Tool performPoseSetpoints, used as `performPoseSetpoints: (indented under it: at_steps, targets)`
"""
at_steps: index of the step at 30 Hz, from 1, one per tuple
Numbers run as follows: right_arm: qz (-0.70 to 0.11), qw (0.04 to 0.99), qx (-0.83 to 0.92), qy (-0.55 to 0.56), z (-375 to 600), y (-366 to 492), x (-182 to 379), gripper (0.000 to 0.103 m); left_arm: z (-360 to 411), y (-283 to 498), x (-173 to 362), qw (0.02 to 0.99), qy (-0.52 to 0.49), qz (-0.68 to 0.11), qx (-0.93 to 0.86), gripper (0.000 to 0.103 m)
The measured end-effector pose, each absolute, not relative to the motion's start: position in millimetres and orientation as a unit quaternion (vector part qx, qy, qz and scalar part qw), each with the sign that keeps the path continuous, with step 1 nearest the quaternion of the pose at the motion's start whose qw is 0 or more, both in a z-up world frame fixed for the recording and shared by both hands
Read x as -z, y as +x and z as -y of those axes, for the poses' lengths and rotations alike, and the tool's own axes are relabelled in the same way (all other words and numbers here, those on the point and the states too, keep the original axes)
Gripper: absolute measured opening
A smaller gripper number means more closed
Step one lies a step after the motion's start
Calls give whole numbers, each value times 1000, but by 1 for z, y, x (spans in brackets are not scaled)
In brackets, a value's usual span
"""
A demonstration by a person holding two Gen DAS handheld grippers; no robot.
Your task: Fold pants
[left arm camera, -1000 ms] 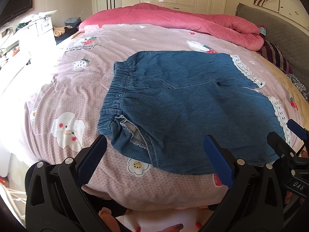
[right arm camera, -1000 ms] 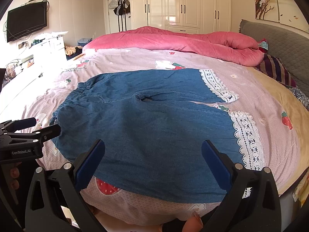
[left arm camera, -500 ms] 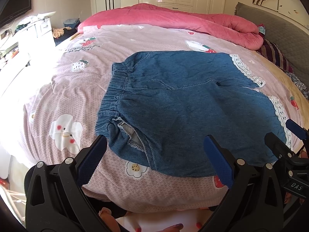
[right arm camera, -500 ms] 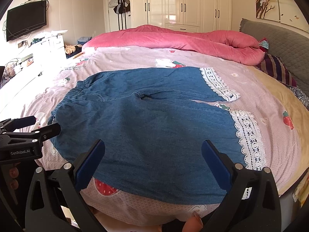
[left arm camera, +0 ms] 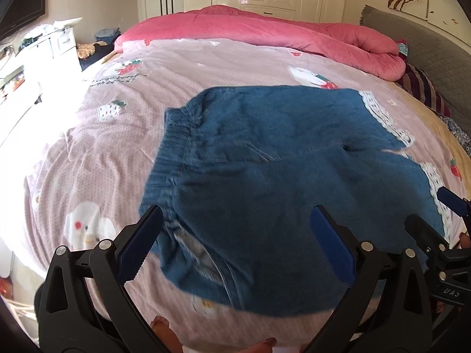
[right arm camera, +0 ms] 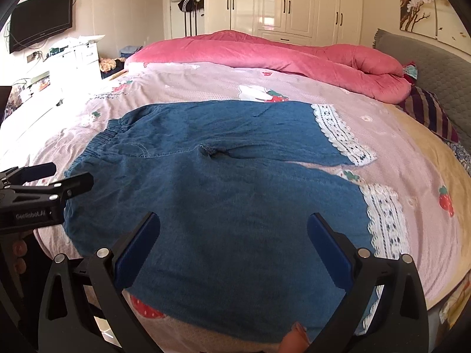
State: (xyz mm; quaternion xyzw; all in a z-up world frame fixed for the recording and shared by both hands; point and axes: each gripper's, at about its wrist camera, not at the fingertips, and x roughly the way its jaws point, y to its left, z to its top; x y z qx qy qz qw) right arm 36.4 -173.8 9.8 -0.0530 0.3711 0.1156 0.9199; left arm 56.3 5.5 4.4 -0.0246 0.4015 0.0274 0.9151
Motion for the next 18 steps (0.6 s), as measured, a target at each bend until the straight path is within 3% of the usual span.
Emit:
performPoseSetpoints:
  at_steps: [18]
  targets:
    - [-419,883,-188,-94,156,231,-11,99,-101,210,16,889,-22,-455,-49,94]
